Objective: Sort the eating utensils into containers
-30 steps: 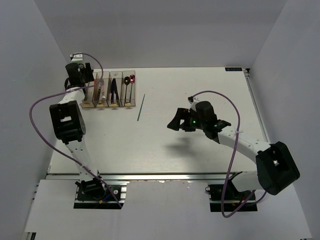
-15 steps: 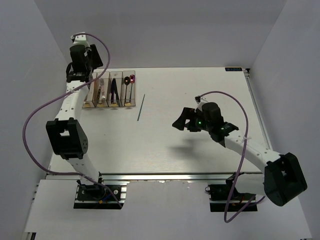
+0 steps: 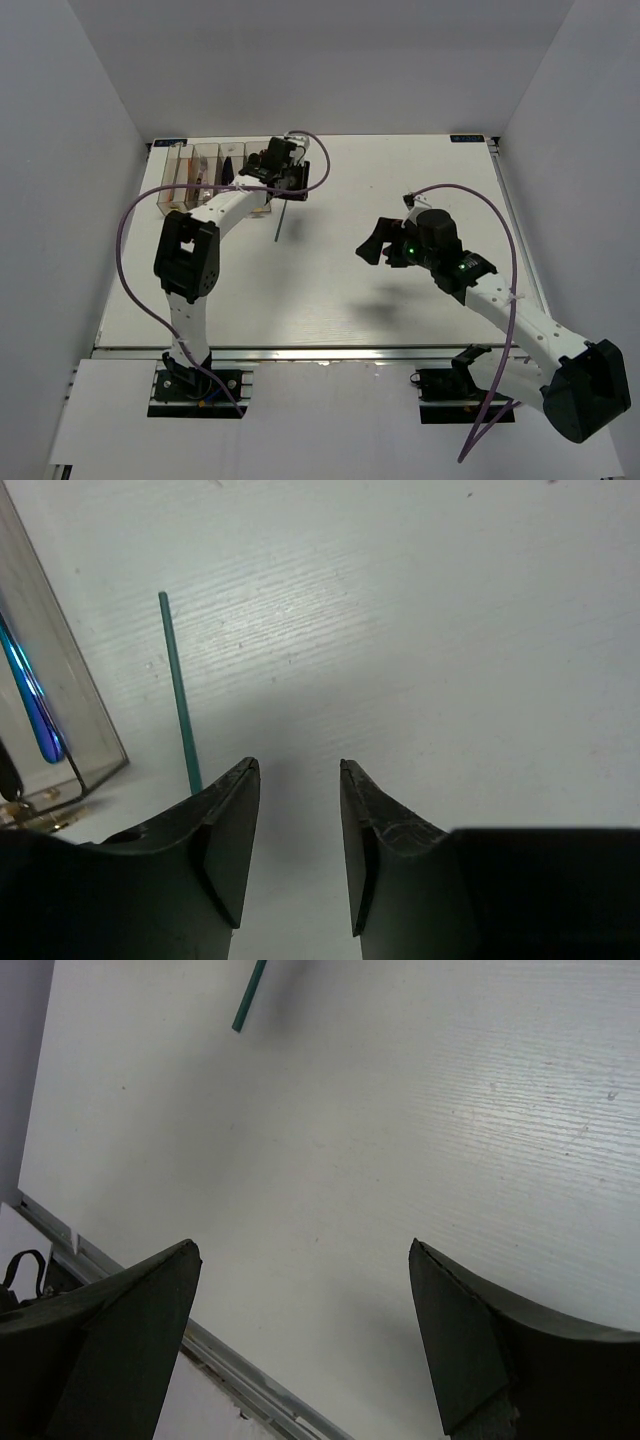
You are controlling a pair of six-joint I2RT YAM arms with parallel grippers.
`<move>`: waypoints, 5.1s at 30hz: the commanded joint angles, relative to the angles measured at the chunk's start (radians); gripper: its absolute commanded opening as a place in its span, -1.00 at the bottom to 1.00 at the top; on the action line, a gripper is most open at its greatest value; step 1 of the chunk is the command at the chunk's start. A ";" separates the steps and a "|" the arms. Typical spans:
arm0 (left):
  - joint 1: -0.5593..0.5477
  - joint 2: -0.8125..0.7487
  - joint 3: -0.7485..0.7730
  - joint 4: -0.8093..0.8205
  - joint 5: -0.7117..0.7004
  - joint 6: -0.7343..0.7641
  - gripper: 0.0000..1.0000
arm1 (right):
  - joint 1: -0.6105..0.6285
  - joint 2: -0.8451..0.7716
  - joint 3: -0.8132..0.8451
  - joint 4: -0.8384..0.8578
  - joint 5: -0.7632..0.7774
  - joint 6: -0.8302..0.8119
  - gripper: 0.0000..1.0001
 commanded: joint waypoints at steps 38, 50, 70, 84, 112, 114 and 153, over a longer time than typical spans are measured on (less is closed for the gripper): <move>0.000 0.114 -0.138 -0.075 -0.122 -0.008 -0.46 | -0.005 -0.024 -0.019 -0.016 0.022 -0.031 0.79; 0.000 -0.080 -0.146 -0.044 -0.031 0.034 -1.00 | -0.005 -0.065 -0.018 -0.024 0.032 -0.036 0.79; 0.499 0.036 0.147 0.381 -0.150 0.213 -1.00 | -0.005 -0.038 -0.027 0.042 -0.030 -0.075 0.79; 0.562 0.189 0.219 0.396 -0.085 0.397 -0.99 | -0.007 0.051 -0.007 0.065 -0.025 -0.097 0.79; 0.649 0.341 0.141 0.511 0.067 0.364 -0.98 | -0.007 0.082 -0.001 0.067 -0.028 -0.086 0.79; 0.655 0.344 0.138 0.511 0.059 0.368 -0.94 | -0.007 0.079 -0.003 0.065 -0.028 -0.088 0.79; 0.669 0.075 -0.126 0.616 0.027 0.247 0.22 | -0.008 0.033 -0.010 0.083 -0.050 -0.085 0.79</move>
